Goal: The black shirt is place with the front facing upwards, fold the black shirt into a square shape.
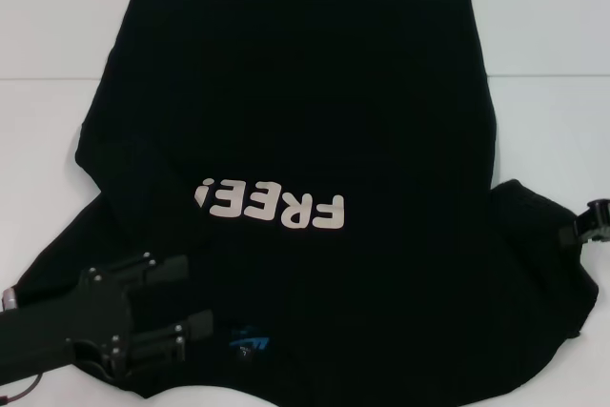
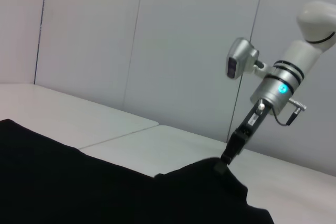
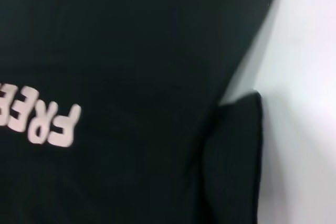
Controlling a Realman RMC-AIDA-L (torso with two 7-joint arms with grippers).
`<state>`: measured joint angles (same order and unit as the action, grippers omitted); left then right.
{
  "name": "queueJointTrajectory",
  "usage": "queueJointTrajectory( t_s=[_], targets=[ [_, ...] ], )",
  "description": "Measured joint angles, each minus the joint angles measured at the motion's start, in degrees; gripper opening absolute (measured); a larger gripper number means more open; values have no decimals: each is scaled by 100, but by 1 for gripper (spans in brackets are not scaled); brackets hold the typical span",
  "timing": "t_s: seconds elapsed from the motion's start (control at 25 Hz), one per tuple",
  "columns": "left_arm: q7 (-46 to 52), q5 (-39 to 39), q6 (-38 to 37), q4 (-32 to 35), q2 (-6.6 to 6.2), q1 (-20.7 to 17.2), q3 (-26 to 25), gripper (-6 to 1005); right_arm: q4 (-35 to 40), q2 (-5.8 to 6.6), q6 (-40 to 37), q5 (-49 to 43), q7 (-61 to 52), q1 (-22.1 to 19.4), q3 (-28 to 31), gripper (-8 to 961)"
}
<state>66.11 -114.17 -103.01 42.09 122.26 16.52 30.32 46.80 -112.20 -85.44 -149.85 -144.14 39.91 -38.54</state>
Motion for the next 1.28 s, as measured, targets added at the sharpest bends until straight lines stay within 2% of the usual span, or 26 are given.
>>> queueJointTrajectory(
  t_s=[0.24,0.44,1.08,1.28],
  targets=[
    [12,-4,-1,0,-13,0,0,766,376,21,-279,209,14,5,4,43],
    [16,-6,0,0,-18,0,0,766,413,11,-338,227,29,126,-52,43],
    [16,-9,8,0,-44,-15,0,765,312,-272,-416,199,2,886,-1078,44],
    [16,-9,9,0,-45,-24,0,765,312,-319,-414,188,0,1019,-1169,44]
  ],
)
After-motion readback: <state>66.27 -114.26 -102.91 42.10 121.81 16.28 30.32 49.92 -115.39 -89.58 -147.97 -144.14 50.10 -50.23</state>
